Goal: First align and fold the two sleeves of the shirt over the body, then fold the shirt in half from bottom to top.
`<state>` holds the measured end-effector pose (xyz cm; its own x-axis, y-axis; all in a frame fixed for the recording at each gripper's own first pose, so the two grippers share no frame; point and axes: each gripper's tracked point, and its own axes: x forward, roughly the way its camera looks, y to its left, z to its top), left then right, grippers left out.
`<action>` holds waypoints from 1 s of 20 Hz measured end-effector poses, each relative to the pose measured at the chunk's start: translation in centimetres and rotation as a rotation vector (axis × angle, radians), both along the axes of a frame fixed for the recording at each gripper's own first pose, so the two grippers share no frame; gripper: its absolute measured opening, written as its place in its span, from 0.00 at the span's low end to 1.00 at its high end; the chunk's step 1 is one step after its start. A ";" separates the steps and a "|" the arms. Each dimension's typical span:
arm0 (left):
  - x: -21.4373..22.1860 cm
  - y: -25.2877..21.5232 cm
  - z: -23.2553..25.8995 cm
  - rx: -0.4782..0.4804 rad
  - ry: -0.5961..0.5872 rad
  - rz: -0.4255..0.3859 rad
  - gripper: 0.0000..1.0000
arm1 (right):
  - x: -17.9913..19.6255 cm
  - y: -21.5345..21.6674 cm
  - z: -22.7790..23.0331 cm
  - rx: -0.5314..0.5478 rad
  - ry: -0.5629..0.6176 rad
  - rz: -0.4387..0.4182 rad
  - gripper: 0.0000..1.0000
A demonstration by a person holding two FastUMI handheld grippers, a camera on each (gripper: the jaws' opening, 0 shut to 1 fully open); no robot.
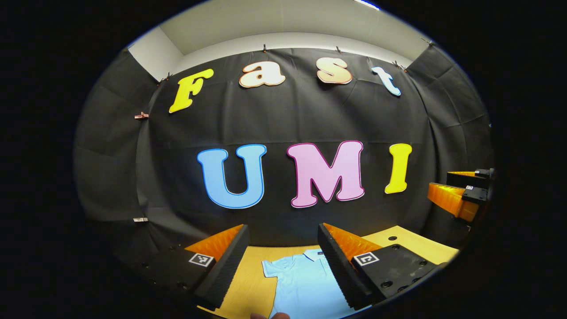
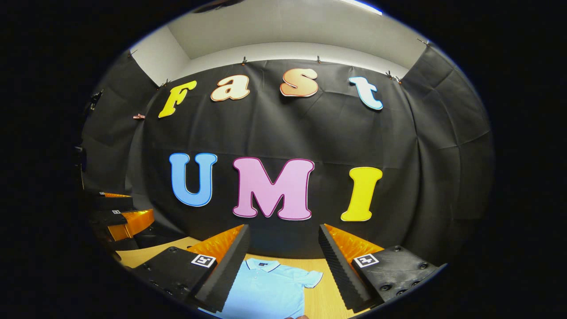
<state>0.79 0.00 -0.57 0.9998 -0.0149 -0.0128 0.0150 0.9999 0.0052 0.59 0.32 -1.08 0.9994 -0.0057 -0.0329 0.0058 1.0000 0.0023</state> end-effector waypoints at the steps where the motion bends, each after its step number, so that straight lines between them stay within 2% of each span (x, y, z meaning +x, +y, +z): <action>1: 0.1 -0.1 -0.1 0.001 0.002 0.000 0.99 | 0.1 -0.1 -0.2 0.004 0.006 -0.002 0.96; 5: 0.4 -0.2 -0.4 0.006 0.004 -0.002 0.99 | 1.6 -1.4 -2.0 0.004 0.054 -0.035 0.96; 10: 1.0 -1.2 -1.0 0.013 0.014 -0.007 0.99 | 7.4 -4.8 -7.5 0.089 0.197 -0.076 0.97; 16: 2.0 -2.4 -3.7 0.004 0.067 0.030 0.99 | 15.4 -9.5 -19.6 0.105 0.420 -0.106 0.98; 20: 2.1 -3.2 -5.7 0.027 0.119 0.065 0.99 | 19.0 -12.1 -28.7 0.148 0.582 -0.141 0.98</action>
<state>2.85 -3.15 -6.32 0.9900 0.0515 -0.1312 -0.0473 0.9983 0.0346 19.62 -11.81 -29.82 0.8073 -0.0905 -0.5832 0.1802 0.9788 0.0975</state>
